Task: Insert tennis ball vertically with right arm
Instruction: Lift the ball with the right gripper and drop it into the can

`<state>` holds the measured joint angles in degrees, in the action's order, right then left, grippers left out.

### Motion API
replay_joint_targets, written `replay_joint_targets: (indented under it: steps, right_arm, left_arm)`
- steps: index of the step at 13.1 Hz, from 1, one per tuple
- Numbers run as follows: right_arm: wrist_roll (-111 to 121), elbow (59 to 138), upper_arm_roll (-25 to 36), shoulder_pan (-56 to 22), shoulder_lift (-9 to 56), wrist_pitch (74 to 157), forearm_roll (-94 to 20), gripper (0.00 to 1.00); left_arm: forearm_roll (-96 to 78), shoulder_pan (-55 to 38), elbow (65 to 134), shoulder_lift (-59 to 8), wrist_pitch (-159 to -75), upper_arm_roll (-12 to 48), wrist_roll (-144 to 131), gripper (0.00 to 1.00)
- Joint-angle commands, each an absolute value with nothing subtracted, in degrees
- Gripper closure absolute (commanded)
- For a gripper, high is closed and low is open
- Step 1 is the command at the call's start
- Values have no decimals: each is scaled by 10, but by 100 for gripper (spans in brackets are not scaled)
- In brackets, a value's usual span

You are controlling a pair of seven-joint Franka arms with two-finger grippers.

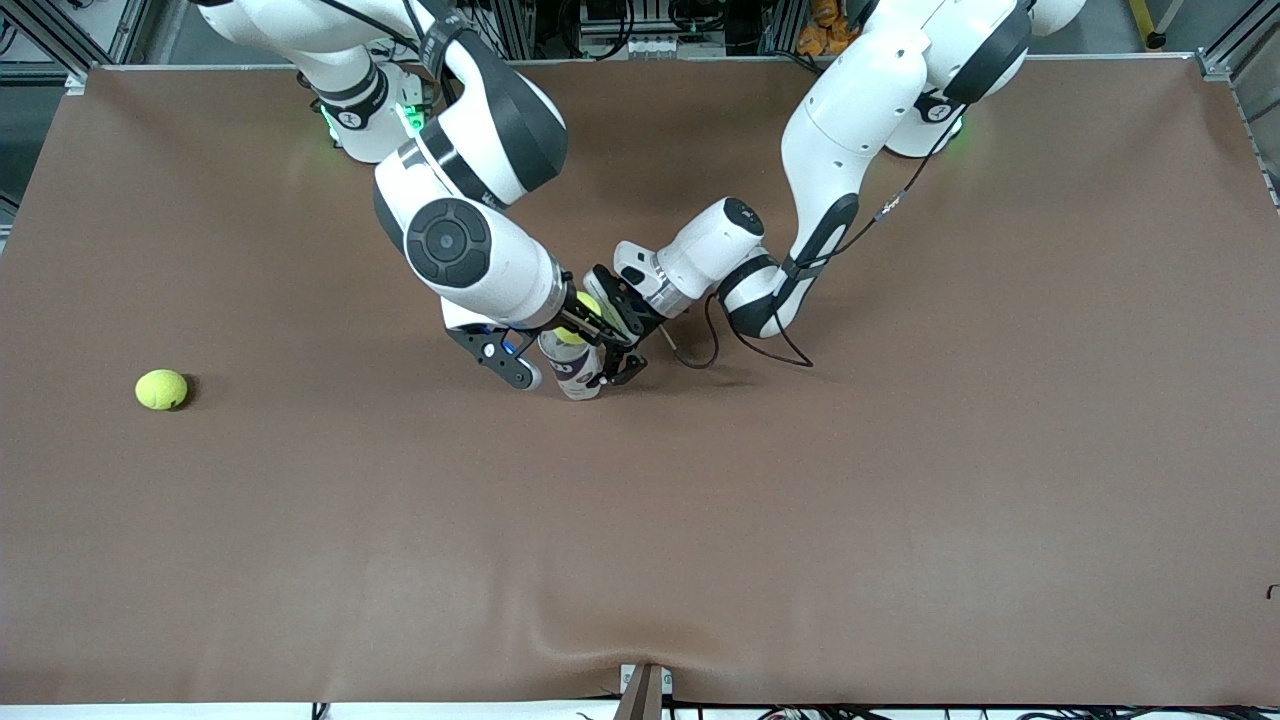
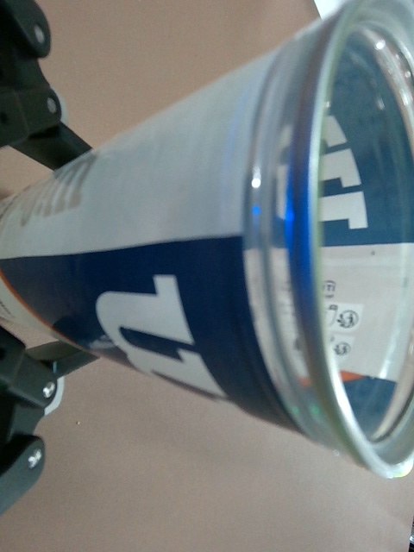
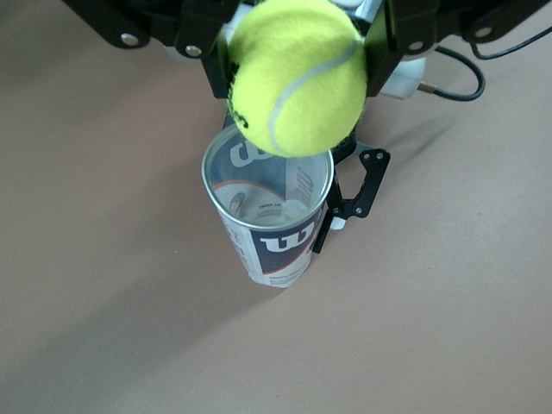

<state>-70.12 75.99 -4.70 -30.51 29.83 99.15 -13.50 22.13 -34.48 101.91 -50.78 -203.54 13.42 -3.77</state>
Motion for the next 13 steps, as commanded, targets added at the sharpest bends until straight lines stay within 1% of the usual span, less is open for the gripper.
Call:
replay_joint_targets:
  steps: [1, 4, 6, 7, 8, 9, 10, 11, 13]
  right_arm:
    - [-708, 744, -40, -305, 308, 985, -137, 97]
    - [-703, 745, -40, -301, 308, 984, -124, 97]
    - [-703, 745, -40, -301, 322, 986, -120, 95]
    - [-703, 745, -40, -300, 326, 990, -119, 93]
    - [-703, 746, -40, -299, 328, 991, -116, 87]
    - [-707, 746, -40, -300, 332, 991, -117, 56]
    - [-707, 747, -40, -300, 334, 991, -117, 13]
    - [-707, 746, -40, -300, 334, 990, -117, 0]
    - [-704, 744, -40, -300, 326, 977, -120, 0]
  left_arm:
    - [229, -343, 1030, -497, -2038, 134, -39, 15]
    - [230, -343, 1031, -497, -2038, 134, -38, 15]
    - [230, -343, 1031, -497, -2038, 134, -39, 15]
    - [230, -343, 1031, -497, -2038, 134, -39, 15]
    - [229, -343, 1031, -497, -2038, 134, -39, 15]
    - [230, -343, 1031, -497, -2038, 134, -39, 17]
    - [230, -343, 1031, -497, -2038, 134, -38, 17]
    - [230, -343, 1031, -497, -2038, 134, -39, 17]
    - [230, -343, 1031, -497, -2038, 134, -39, 17]
